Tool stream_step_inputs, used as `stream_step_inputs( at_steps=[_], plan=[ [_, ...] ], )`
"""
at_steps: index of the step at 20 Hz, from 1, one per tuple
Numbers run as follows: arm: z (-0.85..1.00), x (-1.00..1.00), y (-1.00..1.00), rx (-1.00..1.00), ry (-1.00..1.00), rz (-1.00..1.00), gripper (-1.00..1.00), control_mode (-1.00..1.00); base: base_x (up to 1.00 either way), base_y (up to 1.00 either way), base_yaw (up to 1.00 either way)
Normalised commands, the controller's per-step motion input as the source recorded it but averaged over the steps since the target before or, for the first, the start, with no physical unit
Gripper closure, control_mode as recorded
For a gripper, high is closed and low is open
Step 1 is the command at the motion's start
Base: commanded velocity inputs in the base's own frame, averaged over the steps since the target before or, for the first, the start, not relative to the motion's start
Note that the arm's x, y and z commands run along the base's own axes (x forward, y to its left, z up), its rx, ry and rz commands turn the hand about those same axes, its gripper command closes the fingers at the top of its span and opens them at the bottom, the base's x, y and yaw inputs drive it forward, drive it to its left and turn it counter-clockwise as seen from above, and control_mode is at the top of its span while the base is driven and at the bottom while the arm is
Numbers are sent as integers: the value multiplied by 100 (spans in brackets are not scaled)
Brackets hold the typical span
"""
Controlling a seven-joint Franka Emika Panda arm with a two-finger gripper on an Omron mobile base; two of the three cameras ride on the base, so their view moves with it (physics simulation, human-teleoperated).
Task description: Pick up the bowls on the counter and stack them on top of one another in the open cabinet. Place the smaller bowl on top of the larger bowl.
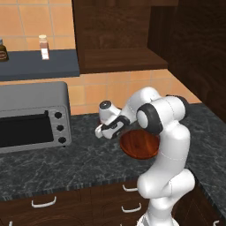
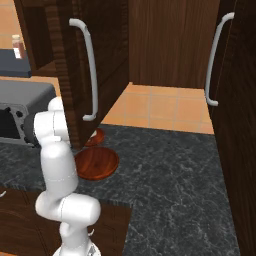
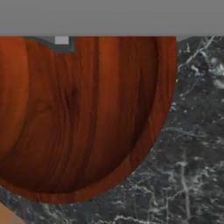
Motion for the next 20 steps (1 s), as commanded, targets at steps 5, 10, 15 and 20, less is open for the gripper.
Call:
stream_step_inputs(
  at_steps=[5,10,15,20],
  plan=[
    [24,-2,-1,3,-14,0,100,-100,0,0,0],
    [95,-40,0,3,-40,0,100,-100,0,0,0],
    [97,-86,-12,0,-35,-3,100,-100,0,0,0],
    [60,-100,-48,0,0,-11,100,-100,0,0,0]
  ],
)
